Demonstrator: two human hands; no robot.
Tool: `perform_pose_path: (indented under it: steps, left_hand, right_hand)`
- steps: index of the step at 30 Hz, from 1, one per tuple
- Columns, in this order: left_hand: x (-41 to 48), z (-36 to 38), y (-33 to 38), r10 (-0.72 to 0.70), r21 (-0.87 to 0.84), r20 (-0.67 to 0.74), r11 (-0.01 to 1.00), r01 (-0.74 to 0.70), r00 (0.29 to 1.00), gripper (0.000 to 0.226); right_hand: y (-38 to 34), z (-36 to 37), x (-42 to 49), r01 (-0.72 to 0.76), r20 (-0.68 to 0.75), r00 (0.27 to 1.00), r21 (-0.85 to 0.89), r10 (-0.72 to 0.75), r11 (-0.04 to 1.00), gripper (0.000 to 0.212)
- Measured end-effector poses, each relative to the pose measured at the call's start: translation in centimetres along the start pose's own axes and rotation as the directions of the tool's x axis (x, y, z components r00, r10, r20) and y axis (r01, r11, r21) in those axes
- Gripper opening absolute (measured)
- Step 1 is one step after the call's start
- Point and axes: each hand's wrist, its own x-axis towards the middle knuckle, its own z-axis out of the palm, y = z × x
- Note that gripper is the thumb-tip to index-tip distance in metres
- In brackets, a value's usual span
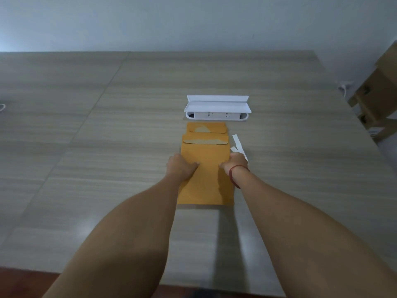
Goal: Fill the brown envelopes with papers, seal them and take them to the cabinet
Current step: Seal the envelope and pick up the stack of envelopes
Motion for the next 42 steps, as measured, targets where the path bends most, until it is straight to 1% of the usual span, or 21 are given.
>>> perform_pose_path:
  steps: [3, 4, 7, 10, 13, 14, 15, 17, 18, 21, 24, 26, 29, 30, 32, 34, 37, 39, 42]
  left_hand:
    - [3.5, -0.2, 1.2, 0.001, 0.023, -0.001, 1.0, -0.001, 1.0, 0.07]
    - [4.5, -0.2, 1.6, -0.003, 0.026, 0.006, 1.0, 0.003, 1.0, 0.069]
    - [7.5, 0.4, 2.6, -0.022, 0.039, 0.028, 0.999, 0.021, 0.999, 0.069]
    - [9.3, 1.1, 3.5, -0.045, 0.088, 0.052, 0.995, 0.04, 0.998, 0.07]
    - [10.5, 1.4, 3.9, -0.059, 0.048, 0.054, 0.997, 0.057, 0.997, 0.071]
    - [10.8, 1.3, 3.9, -0.072, 0.024, 0.054, 0.997, 0.071, 0.996, 0.073]
    - [11.0, 1.2, 3.9, -0.091, 0.003, 0.061, 0.996, 0.091, 0.994, 0.076]
    - [11.3, 1.2, 3.3, -0.133, -0.043, 0.091, 0.99, 0.137, 0.987, 0.086]
    - [11.2, 1.2, 2.9, -0.147, -0.076, 0.103, 0.985, 0.156, 0.984, 0.091]
    - [10.7, 0.9, 1.9, -0.198, -0.165, 0.161, 0.961, 0.224, 0.967, 0.1]
    - [9.2, 0.2, 1.5, -0.214, -0.192, 0.232, 0.946, 0.261, 0.949, 0.1]
    - [7.8, -0.3, 1.2, -0.179, -0.187, 0.221, 0.957, 0.222, 0.959, 0.103]
    - [4.9, -1.1, 1.2, -0.081, -0.203, 0.149, 0.973, 0.11, 0.985, 0.108]
    - [3.7, -1.4, 1.3, -0.044, -0.213, 0.118, 0.975, 0.069, 0.992, 0.106]
    - [1.2, -1.8, 1.4, 0.038, -0.252, 0.043, 0.967, -0.026, 0.998, 0.095]
    - [-0.9, -1.9, 1.3, 0.119, -0.279, -0.039, 0.952, -0.125, 0.992, 0.083]
    - [-4.2, -1.8, 0.8, 0.208, -0.296, -0.165, 0.922, -0.25, 0.964, 0.07]
    - [-6.0, -1.5, 0.5, 0.255, -0.311, -0.218, 0.897, -0.314, 0.942, 0.067]
    - [-7.9, -0.8, -0.1, 0.289, -0.333, -0.259, 0.869, -0.367, 0.921, 0.066]
  right_hand:
    - [-1.6, 0.5, 3.0, -0.012, 0.007, 1.0, -0.021, 0.012, 1.0, 0.024]
    - [-2.1, 0.7, 3.9, -0.033, 0.008, 0.999, -0.013, 0.033, 0.999, 0.023]
    - [-3.1, 1.6, 6.7, -0.077, 0.004, 0.997, -0.032, 0.077, 0.997, 0.012]
    - [-3.5, 2.5, 9.0, -0.116, -0.038, 0.993, -0.037, 0.115, 0.993, 0.016]
    - [-4.0, 3.0, 9.8, -0.147, -0.103, 0.985, -0.094, 0.138, 0.985, 0.015]
    - [-4.2, 3.1, 9.9, -0.161, -0.102, 0.983, -0.093, 0.151, 0.983, 0.018]
    - [-4.4, 3.2, 9.9, -0.182, -0.084, 0.981, -0.076, 0.176, 0.98, 0.026]
    - [-4.7, 3.2, 10.0, -0.253, -0.021, 0.967, -0.026, 0.253, 0.967, 0.053]
    - [-4.8, 3.0, 9.7, -0.281, 0.015, 0.959, -0.018, 0.281, 0.96, 0.062]
    - [-4.7, 2.5, 8.8, -0.308, 0.144, 0.938, -0.076, 0.316, 0.948, 0.07]
    - [-4.1, 2.1, 7.3, -0.295, 0.258, 0.915, -0.092, 0.309, 0.951, 0.074]
    - [-3.5, 1.8, 5.9, -0.248, 0.279, 0.924, -0.081, 0.261, 0.965, 0.073]
    - [-2.8, 1.3, 3.6, -0.121, 0.24, 0.964, 0.006, 0.116, 0.993, 0.062]
    - [-2.5, 1.1, 2.8, -0.076, 0.227, 0.971, 0.023, 0.069, 0.997, 0.059]
    - [-1.9, 0.5, 1.0, 0.001, 0.186, 0.983, 0.054, -0.011, 0.999, 0.056]
    - [-1.6, -0.3, -0.9, 0.078, 0.105, 0.99, 0.113, -0.09, 0.991, 0.053]
    - [-1.1, -1.5, -4.2, 0.193, -0.062, 0.981, 0.15, -0.185, 0.97, 0.052]
    - [-0.5, -1.9, -5.9, 0.235, -0.141, 0.967, 0.16, -0.213, 0.959, 0.053]
    - [0.9, -1.9, -7.5, 0.264, -0.191, 0.954, 0.161, -0.232, 0.951, 0.052]
